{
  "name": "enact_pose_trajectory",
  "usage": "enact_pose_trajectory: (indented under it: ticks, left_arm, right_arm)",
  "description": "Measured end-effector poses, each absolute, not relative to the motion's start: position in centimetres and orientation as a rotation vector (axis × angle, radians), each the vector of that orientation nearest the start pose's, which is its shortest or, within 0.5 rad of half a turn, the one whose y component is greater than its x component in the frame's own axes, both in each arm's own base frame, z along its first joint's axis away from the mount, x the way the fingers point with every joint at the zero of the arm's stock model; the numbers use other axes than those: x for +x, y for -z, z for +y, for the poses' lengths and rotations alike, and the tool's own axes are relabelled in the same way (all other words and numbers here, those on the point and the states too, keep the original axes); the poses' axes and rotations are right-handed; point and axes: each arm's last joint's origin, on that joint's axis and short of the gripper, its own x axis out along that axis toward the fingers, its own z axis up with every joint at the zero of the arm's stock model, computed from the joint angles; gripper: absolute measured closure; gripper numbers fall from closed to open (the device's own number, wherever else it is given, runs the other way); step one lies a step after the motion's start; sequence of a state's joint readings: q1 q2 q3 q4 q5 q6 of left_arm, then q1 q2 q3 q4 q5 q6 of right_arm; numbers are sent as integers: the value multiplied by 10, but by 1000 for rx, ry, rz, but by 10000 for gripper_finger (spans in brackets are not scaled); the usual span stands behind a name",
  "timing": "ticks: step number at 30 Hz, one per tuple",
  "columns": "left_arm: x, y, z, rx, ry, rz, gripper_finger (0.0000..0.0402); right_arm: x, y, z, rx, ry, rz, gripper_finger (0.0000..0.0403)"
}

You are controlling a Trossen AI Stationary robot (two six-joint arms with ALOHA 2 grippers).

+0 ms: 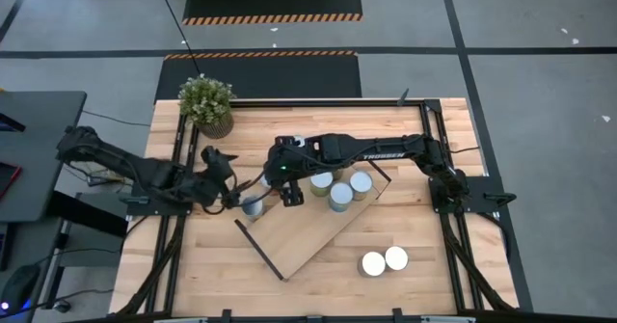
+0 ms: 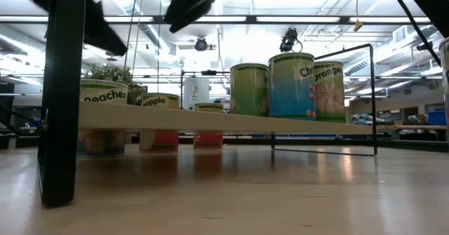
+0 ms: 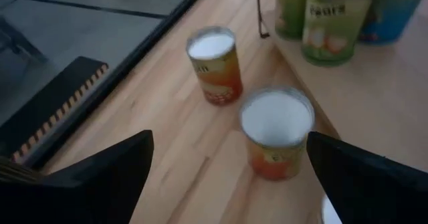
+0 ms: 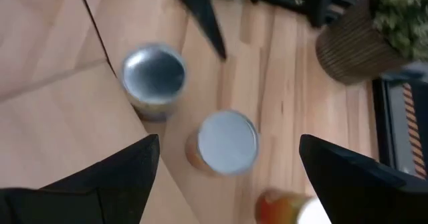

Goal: Pick and place cans onto a shelf
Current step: Put the canned pineapple on the shelf

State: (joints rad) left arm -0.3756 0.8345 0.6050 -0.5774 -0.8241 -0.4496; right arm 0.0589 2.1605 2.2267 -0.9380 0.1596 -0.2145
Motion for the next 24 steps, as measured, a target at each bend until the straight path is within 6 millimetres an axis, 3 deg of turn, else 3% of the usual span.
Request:
enact_pose_trajectory:
  ticks: [4,11,19,24]
  left_arm:
    - [144,-221,-44,20,-519,519,2]
    - [120,-221,-49,28,-523,365,2]
    - [96,-223,-45,2,-517,236,2]
    - [89,-212,-46,1,-511,202,2]
  right_arm:
    - [476,-318,24,-318,-26,824,35]
    - [484,-298,15,-277,-52,785,35]
    - [488,-301,3,-252,-49,725,35]
    - [492,-297,-8,-230,-42,722,35]
